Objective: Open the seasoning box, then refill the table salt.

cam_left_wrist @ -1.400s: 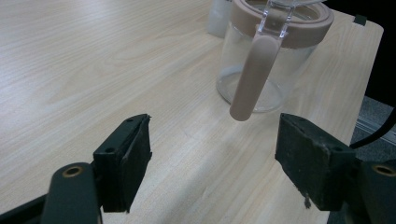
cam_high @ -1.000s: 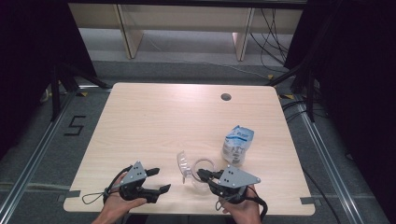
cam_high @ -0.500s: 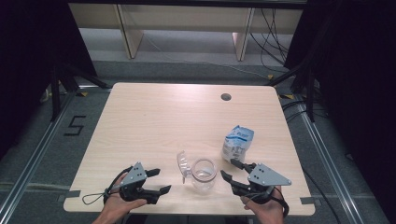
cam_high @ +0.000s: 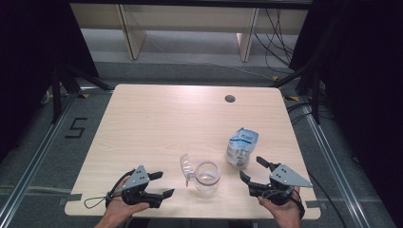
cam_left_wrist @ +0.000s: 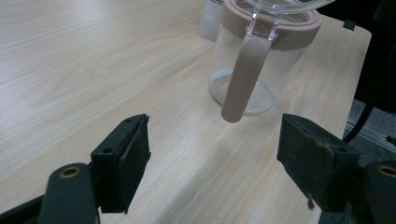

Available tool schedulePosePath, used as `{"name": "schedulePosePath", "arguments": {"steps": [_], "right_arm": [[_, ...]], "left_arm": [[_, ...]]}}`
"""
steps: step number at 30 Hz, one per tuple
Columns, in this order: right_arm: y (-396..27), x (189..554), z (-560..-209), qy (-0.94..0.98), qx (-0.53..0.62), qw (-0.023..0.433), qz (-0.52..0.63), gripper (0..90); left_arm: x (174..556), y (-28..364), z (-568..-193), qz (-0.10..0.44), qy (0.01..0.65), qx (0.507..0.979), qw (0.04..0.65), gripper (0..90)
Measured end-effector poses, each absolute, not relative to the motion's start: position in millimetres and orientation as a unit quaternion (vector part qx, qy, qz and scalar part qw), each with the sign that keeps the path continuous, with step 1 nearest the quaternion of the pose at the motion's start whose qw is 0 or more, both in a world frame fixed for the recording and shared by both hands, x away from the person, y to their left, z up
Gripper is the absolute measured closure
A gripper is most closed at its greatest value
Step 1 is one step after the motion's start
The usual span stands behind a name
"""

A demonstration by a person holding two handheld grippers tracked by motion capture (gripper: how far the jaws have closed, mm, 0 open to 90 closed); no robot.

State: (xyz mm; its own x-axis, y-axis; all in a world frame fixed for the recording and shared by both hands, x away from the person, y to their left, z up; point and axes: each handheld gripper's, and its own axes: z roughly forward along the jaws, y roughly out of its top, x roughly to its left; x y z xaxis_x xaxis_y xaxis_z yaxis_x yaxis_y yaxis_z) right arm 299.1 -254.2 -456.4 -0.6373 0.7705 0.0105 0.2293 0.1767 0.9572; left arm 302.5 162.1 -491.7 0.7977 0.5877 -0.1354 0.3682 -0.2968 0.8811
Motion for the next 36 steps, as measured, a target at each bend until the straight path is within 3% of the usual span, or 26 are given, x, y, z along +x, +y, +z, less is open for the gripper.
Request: {"name": "schedulePosePath", "arguments": {"steps": [4,19,36], "right_arm": [[-260.8,303.6,-460.0,0.717,0.369,0.252,0.535,16.1],[-279.3,330.3,-476.7,0.723,0.362,0.253,0.531,15.9],[-271.7,350.5,-484.3,0.735,0.352,0.244,0.526,16.0]], "left_arm": [[302.8,161.9,-492.0,0.104,0.298,0.799,0.512,24.6],[302.1,162.6,-492.2,0.107,0.300,0.799,0.510,24.5],[302.1,162.9,-492.2,0.108,0.295,0.800,0.511,24.2]]}}
